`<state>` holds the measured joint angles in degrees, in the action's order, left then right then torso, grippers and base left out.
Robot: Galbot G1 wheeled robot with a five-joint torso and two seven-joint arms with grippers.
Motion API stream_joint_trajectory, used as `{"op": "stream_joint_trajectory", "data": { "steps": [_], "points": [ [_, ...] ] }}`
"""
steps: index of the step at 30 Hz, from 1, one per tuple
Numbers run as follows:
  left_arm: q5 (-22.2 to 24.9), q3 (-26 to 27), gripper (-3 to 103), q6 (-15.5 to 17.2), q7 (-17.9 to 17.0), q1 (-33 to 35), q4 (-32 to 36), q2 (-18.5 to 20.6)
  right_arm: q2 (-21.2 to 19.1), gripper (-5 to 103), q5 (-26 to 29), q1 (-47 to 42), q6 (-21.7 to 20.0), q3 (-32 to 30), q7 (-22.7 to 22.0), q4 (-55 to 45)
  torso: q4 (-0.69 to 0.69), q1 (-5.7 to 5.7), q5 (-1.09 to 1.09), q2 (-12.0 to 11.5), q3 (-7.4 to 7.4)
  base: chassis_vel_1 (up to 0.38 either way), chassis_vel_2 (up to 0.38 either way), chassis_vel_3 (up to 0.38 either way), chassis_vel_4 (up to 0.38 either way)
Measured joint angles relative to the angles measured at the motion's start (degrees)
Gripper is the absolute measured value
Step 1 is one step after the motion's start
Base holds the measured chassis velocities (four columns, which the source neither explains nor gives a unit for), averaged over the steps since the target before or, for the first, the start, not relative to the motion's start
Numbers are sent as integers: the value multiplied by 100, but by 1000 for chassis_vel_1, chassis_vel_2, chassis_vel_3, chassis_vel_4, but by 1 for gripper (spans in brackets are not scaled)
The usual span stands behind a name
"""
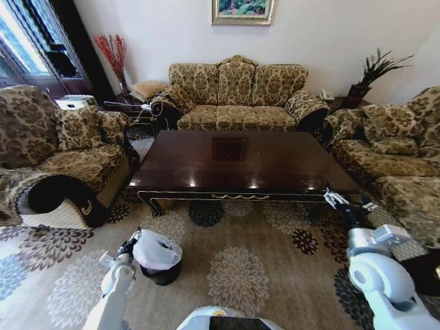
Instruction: Move to the front of the table and place the trash on the table into the trash bin.
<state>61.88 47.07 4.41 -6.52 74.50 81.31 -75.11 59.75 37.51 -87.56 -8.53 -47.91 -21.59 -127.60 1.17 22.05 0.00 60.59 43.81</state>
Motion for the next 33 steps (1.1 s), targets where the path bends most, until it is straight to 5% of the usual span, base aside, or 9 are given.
{"op": "stream_joint_trajectory", "data": {
  "steps": [6,23,26,30,33],
  "points": [
    [478,72,100,159,-64,-21,41,43,16,100,-43,20,-13,63,0,33,0,0,0,0,0,0,0,0,0],
    [131,138,100,132,37,-9,279,168,68,100,-103,27,-16,143,4,77,0,0,0,0,0,0,0,0,0],
    [-340,108,100,18,67,-6,197,165,69,100,-116,29,-18,170,5,73,0,0,2,0,0,0,0,0,0],
    [-2454,33,100,-538,396,7,-587,137,81,100,-133,31,-21,193,5,61,1,0,-1,0,0,0,0,0,0],
    [-2859,29,100,-624,414,9,-876,87,91,100,-139,16,-21,194,4,52,1,0,0,0,0,0,0,0,0]
  ]
}}
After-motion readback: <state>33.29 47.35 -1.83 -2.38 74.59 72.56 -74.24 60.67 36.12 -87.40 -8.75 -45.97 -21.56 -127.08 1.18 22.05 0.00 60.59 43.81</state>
